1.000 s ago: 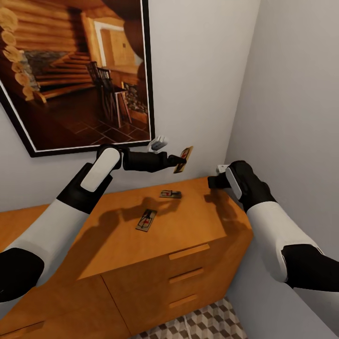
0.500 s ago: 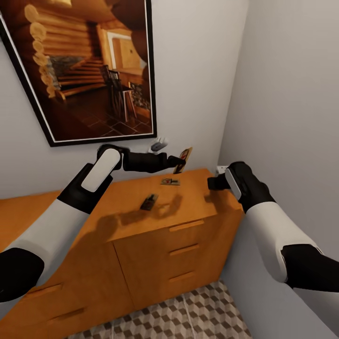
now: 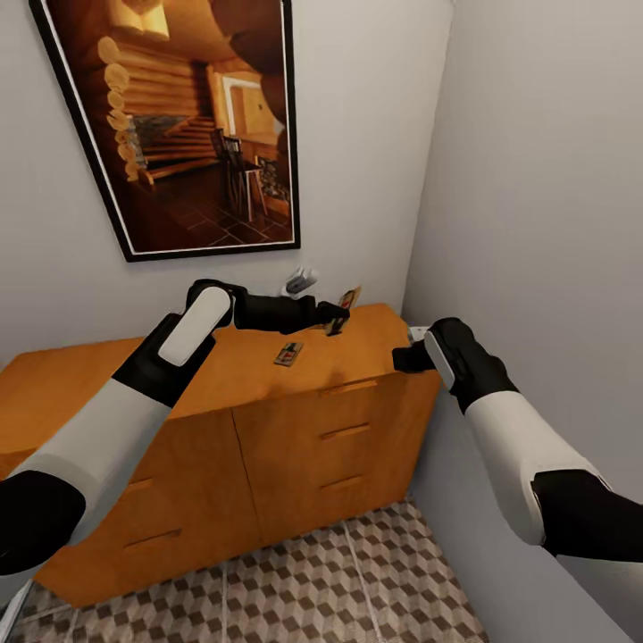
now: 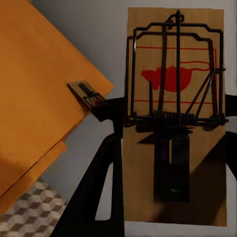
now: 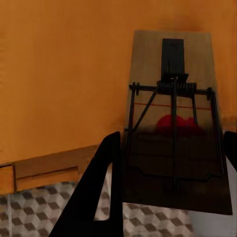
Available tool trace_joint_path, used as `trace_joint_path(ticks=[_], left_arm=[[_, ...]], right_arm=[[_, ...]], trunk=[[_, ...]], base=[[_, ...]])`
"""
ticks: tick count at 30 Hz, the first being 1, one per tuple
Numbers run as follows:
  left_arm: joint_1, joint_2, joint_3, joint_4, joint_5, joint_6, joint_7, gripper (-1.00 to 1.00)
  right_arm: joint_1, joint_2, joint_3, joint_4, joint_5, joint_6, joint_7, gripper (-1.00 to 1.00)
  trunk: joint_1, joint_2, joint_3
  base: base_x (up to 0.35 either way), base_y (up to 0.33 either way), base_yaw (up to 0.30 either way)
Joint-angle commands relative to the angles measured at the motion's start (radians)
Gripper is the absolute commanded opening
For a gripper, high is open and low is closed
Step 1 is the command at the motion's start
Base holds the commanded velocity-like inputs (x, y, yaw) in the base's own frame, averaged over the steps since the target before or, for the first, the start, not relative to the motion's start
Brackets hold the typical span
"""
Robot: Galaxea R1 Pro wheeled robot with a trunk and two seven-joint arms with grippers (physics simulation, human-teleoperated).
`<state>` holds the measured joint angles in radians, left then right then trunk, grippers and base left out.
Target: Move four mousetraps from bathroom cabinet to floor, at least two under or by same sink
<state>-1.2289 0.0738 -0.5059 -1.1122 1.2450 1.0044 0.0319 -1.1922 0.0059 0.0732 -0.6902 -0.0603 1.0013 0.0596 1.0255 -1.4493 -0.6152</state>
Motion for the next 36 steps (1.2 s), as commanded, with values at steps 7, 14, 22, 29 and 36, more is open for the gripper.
trace_joint_path(ticks=[7,14,22,29,36], left_arm=[[0.006,0.001,-0.002,0.0,0.004,0.0,0.005,-1.0],[0.008,0.001,-0.004,0.0,0.004,0.001,0.005,-1.0],[0.051,0.003,-0.111,0.079,0.001,-0.003,0.004,-1.0],[0.092,0.004,-0.323,0.191,0.001,-0.089,0.001,-1.0],[0.146,0.0,-0.606,0.329,0.01,-0.229,-0.005,-1.0]], right_arm=[[0.001,0.0,0.003,0.061,-0.007,0.001,0.0,-1.0],[0.016,0.022,0.002,0.063,-0.007,0.004,0.0,-1.0],[0.092,0.025,0.003,0.064,-0.005,0.0,-0.001,-1.0],[0.198,0.024,0.038,0.063,0.0,-0.014,0.001,-1.0],[0.337,0.025,0.19,0.07,-0.004,-0.095,0.001,-1.0]], trunk=[[-0.001,-0.001,-0.001],[-0.001,-0.001,-0.001],[-0.001,-0.001,-0.001],[-0.001,-0.001,-0.001],[-0.001,-0.001,-0.001]], base=[[-0.333,0.0,0.0],[-0.333,0.0,0.0],[-0.333,0.0,0.0],[-0.333,0.0,0.0],[-0.333,0.0,0.0]])
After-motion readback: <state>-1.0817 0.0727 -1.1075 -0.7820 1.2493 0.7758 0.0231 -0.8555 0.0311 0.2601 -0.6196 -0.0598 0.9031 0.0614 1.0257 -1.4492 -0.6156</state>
